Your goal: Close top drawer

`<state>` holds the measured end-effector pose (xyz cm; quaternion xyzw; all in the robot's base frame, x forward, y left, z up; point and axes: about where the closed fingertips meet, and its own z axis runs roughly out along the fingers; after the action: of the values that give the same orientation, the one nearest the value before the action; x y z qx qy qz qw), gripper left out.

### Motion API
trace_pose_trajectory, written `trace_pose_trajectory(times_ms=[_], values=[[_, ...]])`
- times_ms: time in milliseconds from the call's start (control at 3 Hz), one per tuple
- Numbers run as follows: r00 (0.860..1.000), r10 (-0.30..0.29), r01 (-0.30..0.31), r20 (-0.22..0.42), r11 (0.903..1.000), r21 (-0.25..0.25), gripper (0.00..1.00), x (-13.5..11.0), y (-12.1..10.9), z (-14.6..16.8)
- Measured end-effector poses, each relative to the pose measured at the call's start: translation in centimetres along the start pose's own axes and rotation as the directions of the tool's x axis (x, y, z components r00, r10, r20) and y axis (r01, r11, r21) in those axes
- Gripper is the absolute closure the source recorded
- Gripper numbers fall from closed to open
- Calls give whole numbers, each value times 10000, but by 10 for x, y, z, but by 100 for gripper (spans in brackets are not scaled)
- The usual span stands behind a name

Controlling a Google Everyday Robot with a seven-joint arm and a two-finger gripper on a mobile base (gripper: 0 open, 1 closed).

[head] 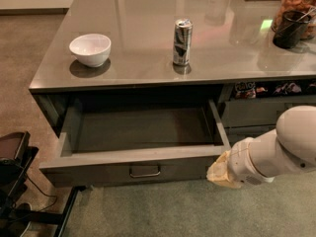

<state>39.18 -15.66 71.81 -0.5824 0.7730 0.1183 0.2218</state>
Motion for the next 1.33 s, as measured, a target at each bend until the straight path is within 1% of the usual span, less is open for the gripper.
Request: trace_pose_trajectory(times_ms=[333,667,1000,1333], values=[[10000,0,0,0,10000,0,100,0,0,0],[9995,-199,195,261,9997,152,100,-1,-1,9],[9949,-603,583,805,9980,263,100,-8,-6,33],[9823,-1125,1074,1498,9933,419,100,-16,-13,68]])
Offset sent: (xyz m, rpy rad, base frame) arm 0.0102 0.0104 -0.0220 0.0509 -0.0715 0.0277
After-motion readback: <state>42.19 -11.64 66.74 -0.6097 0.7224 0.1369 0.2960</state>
